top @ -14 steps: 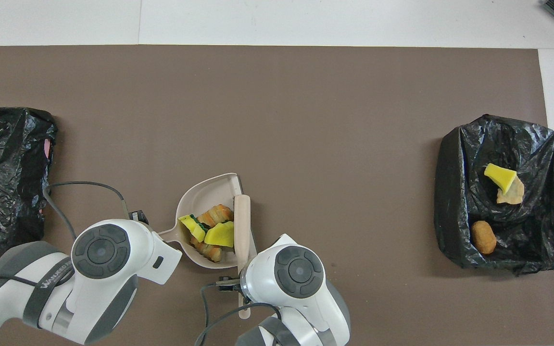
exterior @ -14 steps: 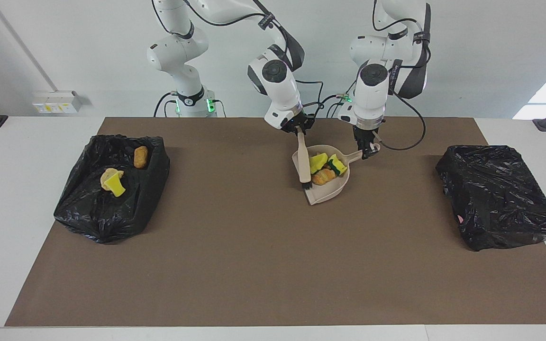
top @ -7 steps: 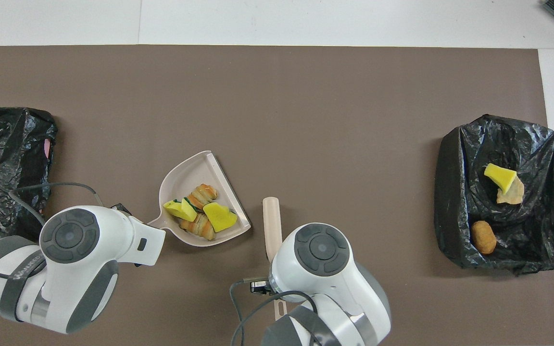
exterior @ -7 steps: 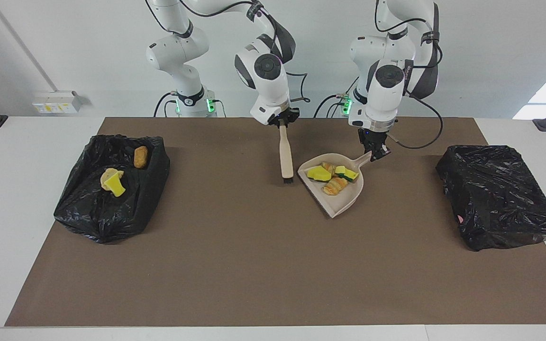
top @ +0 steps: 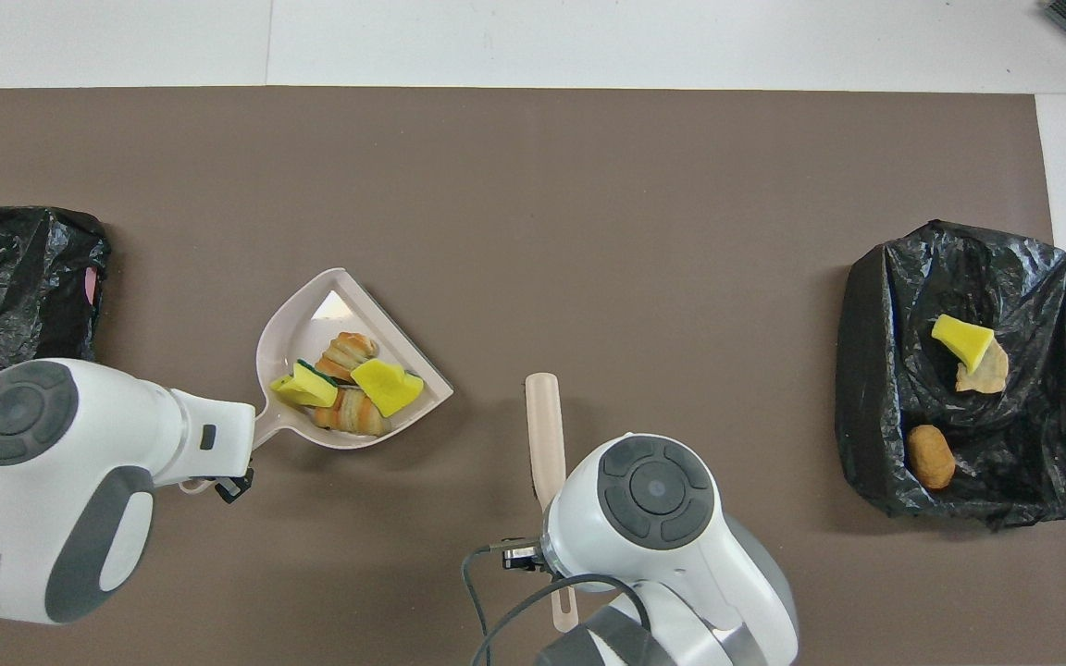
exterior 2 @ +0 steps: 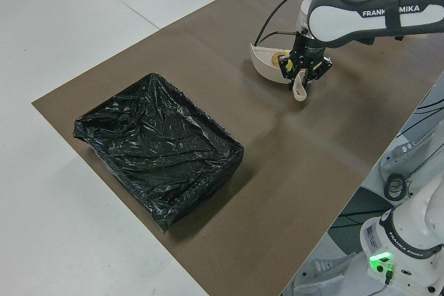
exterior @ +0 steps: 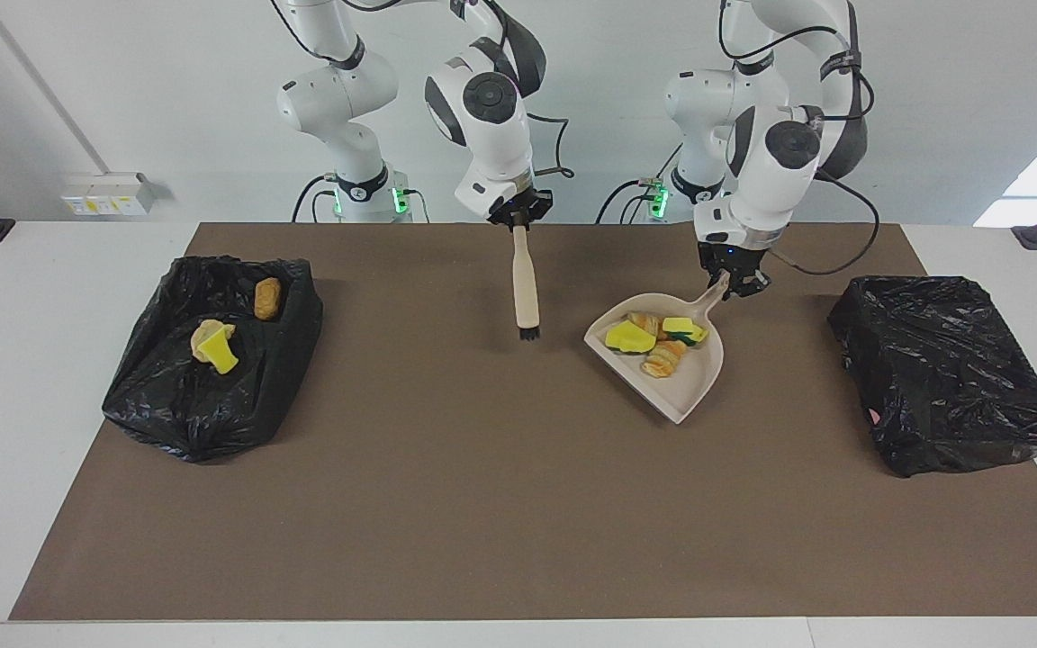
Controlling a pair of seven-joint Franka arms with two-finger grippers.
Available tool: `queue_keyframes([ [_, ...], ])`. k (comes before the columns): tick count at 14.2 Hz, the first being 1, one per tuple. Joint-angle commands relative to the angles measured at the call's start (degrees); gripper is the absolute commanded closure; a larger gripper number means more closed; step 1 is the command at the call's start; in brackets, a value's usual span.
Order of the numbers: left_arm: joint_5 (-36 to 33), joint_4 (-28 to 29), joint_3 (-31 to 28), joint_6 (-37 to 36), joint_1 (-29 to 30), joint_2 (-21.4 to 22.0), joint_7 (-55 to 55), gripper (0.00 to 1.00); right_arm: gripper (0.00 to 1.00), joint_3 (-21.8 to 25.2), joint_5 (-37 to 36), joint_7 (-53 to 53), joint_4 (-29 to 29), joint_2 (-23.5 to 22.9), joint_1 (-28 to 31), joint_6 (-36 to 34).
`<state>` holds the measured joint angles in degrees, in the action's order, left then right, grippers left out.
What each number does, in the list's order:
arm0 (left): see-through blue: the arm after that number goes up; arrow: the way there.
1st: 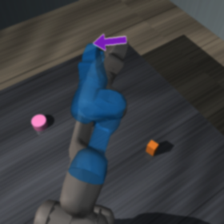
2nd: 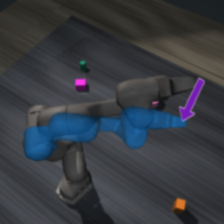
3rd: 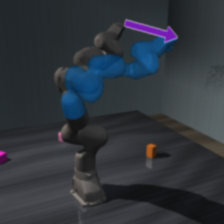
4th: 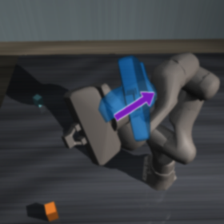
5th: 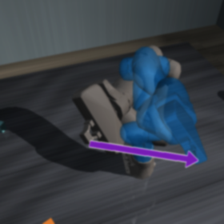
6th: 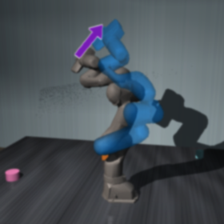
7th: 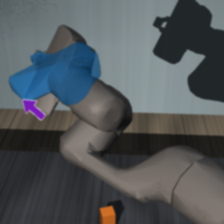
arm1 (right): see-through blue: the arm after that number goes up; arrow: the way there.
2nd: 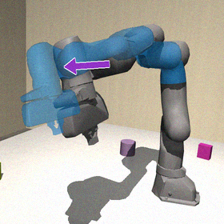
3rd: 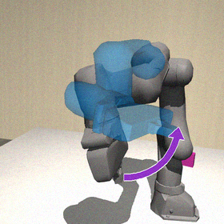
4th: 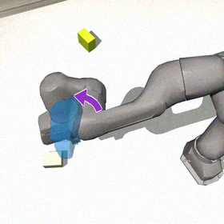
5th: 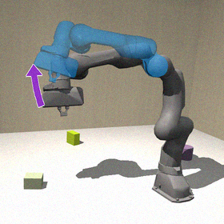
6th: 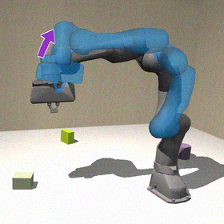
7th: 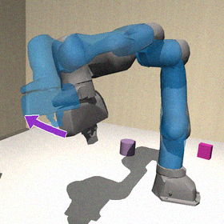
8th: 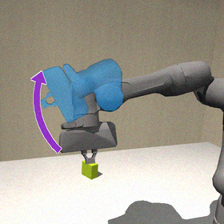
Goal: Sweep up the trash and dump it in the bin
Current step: 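Carry the loaded dustpan over the nearby black trash bag with the left gripper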
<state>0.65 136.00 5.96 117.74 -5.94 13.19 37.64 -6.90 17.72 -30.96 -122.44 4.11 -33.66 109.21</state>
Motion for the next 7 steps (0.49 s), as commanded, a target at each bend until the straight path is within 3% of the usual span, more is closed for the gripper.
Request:
queue_keyframes([
  [1,1.4,-4.4,0.0,-4.4,4.8,1.6,-1.3,1.0,1.0,-0.5,-1.4,-4.0,-1.8,1.7,-3.8,3.3],
  [7,1.3,-13.6,-0.6,-11.0,18.0,1.0,2.1,1.0,1.0,-0.5,-3.8,-18.7,-2.2,-4.7,-15.1,12.4],
])
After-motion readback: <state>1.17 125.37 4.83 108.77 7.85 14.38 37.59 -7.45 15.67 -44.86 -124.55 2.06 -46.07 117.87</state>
